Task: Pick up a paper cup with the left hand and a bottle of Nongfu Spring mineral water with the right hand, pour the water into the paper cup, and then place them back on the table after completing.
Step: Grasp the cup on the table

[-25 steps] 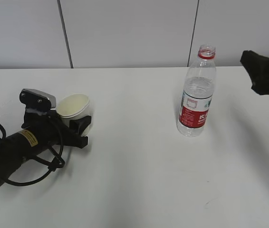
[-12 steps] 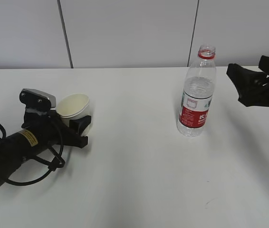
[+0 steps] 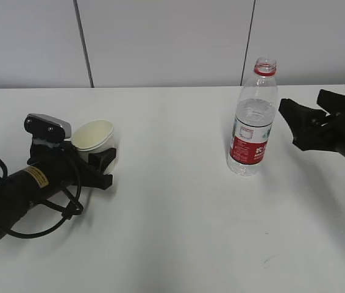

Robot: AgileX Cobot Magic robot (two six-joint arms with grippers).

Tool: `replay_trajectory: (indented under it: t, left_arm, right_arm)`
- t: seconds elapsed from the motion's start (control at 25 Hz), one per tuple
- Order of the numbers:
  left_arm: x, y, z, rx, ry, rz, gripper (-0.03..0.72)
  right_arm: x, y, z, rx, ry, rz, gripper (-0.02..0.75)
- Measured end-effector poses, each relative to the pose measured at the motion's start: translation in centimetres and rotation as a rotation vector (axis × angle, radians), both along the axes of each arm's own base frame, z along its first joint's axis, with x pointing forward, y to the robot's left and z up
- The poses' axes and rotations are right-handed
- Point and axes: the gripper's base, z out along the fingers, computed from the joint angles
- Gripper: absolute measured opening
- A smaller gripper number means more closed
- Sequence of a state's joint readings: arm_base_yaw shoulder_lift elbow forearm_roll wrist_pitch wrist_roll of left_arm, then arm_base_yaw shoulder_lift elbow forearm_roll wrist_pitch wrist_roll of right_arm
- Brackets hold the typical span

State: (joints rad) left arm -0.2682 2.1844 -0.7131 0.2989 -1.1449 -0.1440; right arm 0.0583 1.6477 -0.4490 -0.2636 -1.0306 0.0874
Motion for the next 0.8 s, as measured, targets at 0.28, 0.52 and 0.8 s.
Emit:
replay_trajectory:
  t: [0.28,0.52,0.8]
  left_arm:
    - [0.0,0.0,0.0,0.000,0.000,0.001,0.382]
    - [0.0,0.0,0.0,-0.001,0.000,0.004,0.382]
    - [0.0,0.0,0.0,-0.001,0.000,0.004,0.382]
  right_arm:
    - [0.4,0.3,-1.6,0.101,0.020,0.024,0.588]
    - [0.4,0.8,-2.0,0.089,0.041,0.081,0.589]
    - [1.1,0.9,-2.3,0.052,0.081,0.086,0.663]
